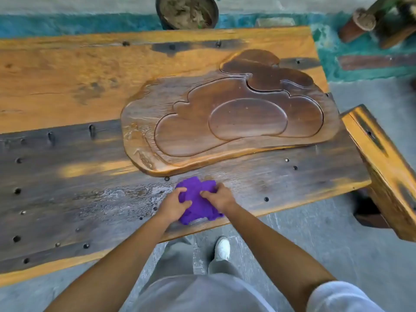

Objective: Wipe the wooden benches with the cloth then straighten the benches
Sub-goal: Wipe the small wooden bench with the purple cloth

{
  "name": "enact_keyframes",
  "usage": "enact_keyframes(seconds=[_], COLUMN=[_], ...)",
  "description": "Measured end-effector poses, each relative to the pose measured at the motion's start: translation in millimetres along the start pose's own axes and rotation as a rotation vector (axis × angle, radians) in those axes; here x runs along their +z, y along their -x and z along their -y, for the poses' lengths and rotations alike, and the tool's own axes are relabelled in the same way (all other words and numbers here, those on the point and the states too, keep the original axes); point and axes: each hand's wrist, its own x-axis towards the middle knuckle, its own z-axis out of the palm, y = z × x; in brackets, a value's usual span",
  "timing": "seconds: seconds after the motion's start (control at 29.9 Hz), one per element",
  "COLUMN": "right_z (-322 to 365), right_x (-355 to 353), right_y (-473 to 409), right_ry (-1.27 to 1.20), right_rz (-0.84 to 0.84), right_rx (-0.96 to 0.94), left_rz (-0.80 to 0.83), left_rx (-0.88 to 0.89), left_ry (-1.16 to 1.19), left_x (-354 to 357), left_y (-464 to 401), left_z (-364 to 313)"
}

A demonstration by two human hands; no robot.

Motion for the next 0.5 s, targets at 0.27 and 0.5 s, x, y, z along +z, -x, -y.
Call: enact_keyframes(seconds=[0.27,0.5], right_z=[-8.6,-74.8], right_x=[-39.7,-149.0], right_y=[16.0,101.3], right_ry=[-0.335,-0.76], right_rz=[0.037,-0.005], right_rx=[-0.052,-0.238], left_rz=[0.08,0.124], left_rx=[-0.107,0.279], left_ry=[0.44,0.137], left_x=[8.7,58.3], left_y=[31.6,78.9], left_z=[-41.9,-131.1])
